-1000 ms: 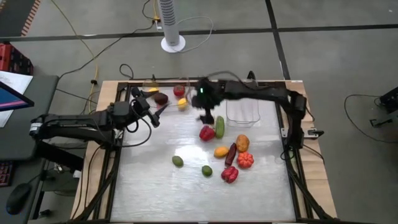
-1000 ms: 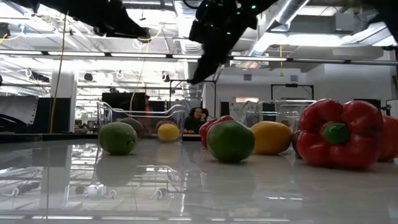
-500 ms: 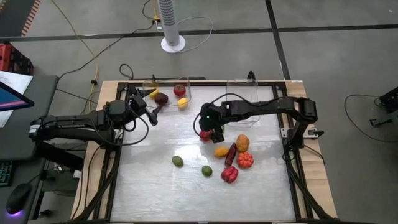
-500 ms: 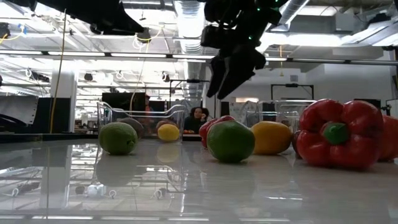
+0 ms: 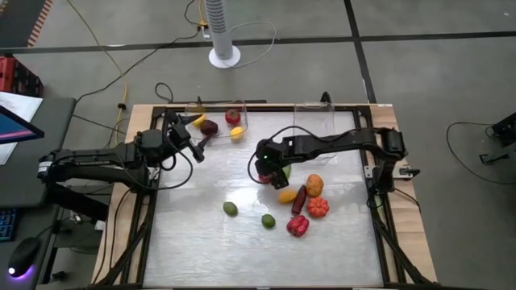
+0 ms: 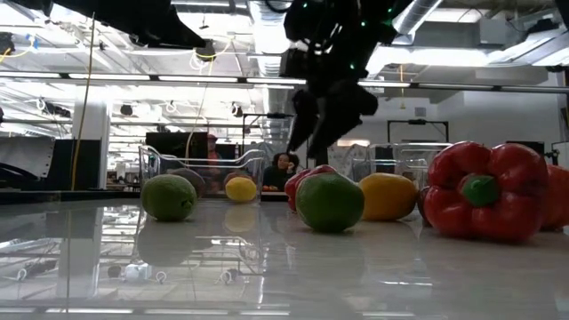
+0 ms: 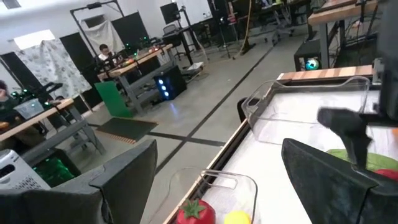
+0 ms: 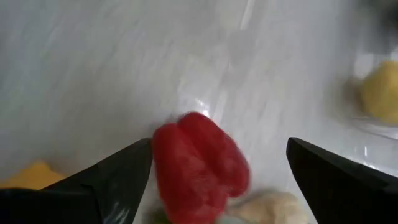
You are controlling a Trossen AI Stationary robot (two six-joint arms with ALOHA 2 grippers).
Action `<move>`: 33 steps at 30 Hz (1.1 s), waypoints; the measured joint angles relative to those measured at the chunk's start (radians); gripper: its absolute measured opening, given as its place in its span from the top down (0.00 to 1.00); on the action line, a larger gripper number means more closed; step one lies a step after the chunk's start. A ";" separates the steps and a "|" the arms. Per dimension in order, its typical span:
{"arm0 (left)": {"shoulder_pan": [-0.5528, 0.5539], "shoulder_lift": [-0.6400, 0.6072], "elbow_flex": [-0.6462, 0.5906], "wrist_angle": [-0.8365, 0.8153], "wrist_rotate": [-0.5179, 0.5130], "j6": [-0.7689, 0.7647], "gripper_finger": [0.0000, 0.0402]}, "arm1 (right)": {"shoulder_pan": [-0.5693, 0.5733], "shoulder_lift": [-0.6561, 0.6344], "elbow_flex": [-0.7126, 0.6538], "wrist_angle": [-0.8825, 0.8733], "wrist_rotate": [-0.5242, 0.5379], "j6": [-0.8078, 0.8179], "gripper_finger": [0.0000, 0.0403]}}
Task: Sort produce into baskets
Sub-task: Put the top red bell pepper into the right transparent bin
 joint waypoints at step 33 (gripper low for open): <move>0.002 0.000 0.000 -0.048 -0.006 -0.038 0.18 | -0.029 0.105 0.058 -0.047 0.050 -0.092 0.33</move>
